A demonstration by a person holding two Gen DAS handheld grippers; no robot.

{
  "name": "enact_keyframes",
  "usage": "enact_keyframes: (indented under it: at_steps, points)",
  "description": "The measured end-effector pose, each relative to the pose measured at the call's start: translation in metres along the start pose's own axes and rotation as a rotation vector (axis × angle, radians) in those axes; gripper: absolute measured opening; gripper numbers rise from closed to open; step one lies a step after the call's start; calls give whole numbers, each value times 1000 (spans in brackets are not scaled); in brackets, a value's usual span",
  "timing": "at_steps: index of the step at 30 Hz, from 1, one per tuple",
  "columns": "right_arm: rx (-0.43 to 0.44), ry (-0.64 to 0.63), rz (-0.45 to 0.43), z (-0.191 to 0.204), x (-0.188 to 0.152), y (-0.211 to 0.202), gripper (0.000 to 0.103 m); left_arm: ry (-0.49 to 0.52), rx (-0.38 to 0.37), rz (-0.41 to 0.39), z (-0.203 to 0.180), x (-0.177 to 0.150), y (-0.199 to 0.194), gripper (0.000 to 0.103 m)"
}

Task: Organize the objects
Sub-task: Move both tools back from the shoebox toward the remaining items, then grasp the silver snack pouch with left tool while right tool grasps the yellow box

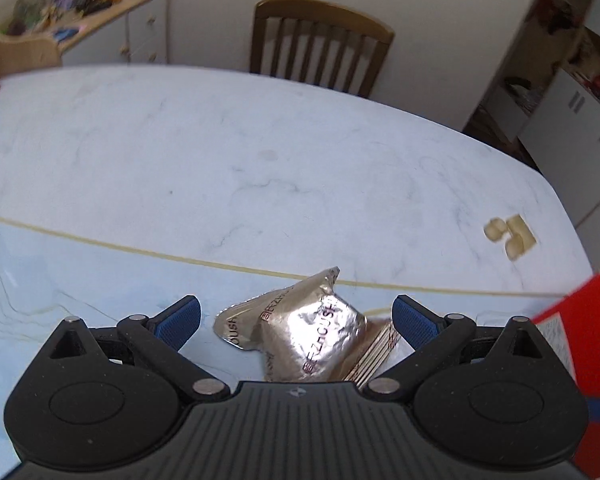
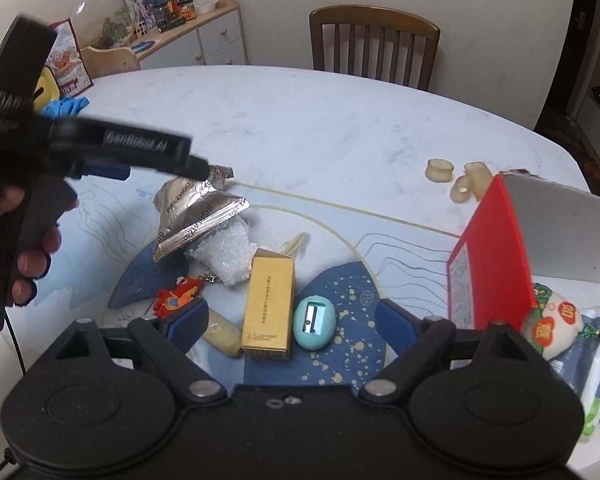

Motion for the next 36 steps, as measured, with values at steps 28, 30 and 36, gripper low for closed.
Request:
enact_keyframes:
  at_steps: [28, 30, 36]
  points:
    - [-40, -73, 16, 28, 0, 38, 52, -255, 32, 22, 2, -19, 28, 88]
    - [-53, -92, 12, 30, 0, 38, 47, -259, 9, 16, 0, -18, 26, 76]
    - [-75, -95, 3, 30, 1, 38, 33, -259, -10, 6, -2, -16, 21, 63]
Point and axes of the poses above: each gripper's, at about its wrist camera, not at the fingertips, and y roughly the way its jaws point, z to its left, x to its top, the point moved 6 cm from there along y, roughly the way its jaws point, and after that the axes turned 9 degrees about -x, right-handed, at the moved point
